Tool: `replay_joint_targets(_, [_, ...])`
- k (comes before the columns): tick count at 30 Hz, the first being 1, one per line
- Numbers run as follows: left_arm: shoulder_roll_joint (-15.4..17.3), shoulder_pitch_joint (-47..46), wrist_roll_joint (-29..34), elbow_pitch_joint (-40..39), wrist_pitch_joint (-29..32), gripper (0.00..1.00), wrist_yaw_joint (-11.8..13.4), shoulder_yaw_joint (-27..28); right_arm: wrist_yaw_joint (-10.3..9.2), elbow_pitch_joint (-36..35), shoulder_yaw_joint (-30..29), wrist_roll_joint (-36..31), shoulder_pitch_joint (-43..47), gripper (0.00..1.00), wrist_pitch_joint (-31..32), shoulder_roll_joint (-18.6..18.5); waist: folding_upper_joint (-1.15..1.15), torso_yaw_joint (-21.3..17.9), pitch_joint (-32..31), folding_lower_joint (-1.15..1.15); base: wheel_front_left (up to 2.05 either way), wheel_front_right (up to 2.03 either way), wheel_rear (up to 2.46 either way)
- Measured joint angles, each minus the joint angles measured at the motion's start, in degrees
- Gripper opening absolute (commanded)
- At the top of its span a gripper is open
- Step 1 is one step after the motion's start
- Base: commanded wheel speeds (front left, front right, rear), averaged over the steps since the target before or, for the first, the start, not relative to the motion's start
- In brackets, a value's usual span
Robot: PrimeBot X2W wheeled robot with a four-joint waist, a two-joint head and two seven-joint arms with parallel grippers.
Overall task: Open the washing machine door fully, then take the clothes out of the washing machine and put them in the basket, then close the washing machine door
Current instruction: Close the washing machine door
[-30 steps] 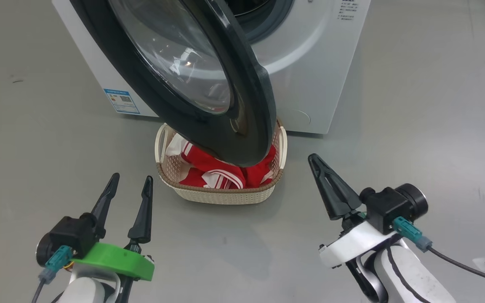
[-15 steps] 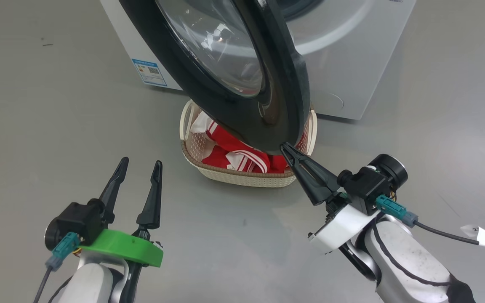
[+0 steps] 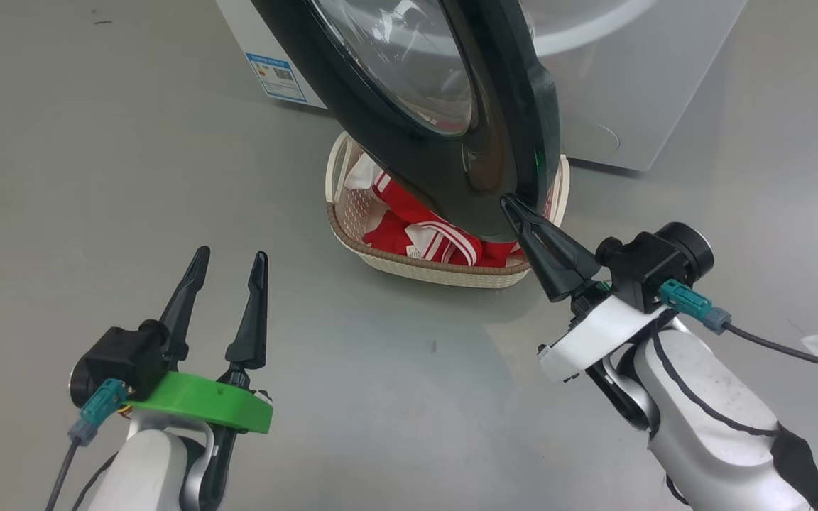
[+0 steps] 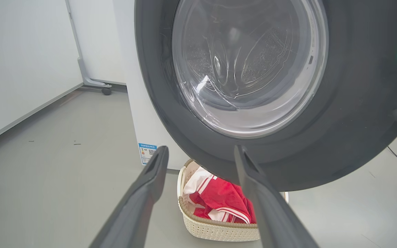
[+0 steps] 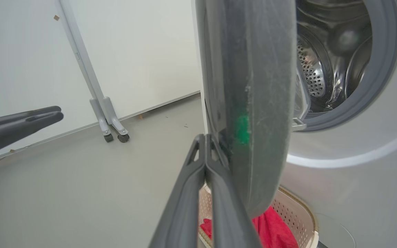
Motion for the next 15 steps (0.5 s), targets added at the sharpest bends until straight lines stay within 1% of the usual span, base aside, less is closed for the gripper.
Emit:
replay_joint_targets(4, [-0.1, -0.6, 0.0, -0.2, 0.0, 1.0, 0.0, -0.1, 0.07, 0.6, -0.5, 0.0, -2.0, 0.0, -0.1, -0.2, 0.0, 0.0, 1.1, 0.0, 0.0, 0.0, 0.0])
replay_joint_targets(6, [-0.3, -1.2, 0.0, -0.5, 0.0, 1.0, 0.0, -0.3, 0.45, 1.0, -0.9, 0.0, -2.9, 0.0, -0.3, -0.5, 0.0, 0.0, 1.9, 0.0, 0.0, 0.0, 0.0])
replay_joint_targets(15, [-1.0, -2.7, 0.0, -1.6, 0.0, 1.0, 0.0, -1.4, 0.49, 2.2, -4.1, -0.2, -6.5, 0.0, -0.6, -3.0, 0.0, 0.0, 5.0, 0.0, 0.0, 0.0, 0.0])
